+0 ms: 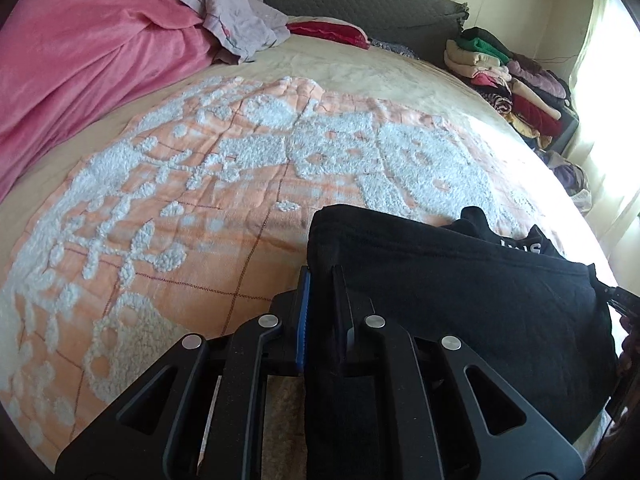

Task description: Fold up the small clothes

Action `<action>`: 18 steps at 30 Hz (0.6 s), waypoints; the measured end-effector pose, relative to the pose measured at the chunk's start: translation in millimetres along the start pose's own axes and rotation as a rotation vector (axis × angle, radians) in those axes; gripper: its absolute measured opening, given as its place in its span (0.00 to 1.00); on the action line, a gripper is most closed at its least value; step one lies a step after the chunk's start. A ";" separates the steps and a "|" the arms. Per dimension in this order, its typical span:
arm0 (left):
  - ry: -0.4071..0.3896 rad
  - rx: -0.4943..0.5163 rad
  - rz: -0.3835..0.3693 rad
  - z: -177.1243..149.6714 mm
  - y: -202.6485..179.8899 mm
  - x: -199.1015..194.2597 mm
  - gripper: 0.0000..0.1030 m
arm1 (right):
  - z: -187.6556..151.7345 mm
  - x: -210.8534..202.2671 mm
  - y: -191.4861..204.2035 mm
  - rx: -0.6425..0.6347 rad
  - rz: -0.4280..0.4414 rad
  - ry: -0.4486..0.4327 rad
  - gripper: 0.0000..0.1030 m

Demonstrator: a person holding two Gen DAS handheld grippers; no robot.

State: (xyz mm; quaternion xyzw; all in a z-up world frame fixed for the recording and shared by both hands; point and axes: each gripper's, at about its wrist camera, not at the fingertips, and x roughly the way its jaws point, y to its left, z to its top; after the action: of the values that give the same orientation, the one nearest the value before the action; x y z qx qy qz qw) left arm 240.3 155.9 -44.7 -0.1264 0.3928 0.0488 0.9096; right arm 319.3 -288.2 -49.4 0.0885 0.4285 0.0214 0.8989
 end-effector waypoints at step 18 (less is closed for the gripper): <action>-0.036 0.050 0.052 -5.0 -18.1 -43.8 0.37 | -33.3 -80.5 13.2 -0.152 -0.016 -0.112 0.38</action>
State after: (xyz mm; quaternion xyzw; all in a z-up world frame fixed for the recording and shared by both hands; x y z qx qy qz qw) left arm 210.1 137.6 -12.7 -0.0924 0.3807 0.0647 0.9178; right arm 243.1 -279.8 -5.8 0.0178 0.3755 0.0416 0.9257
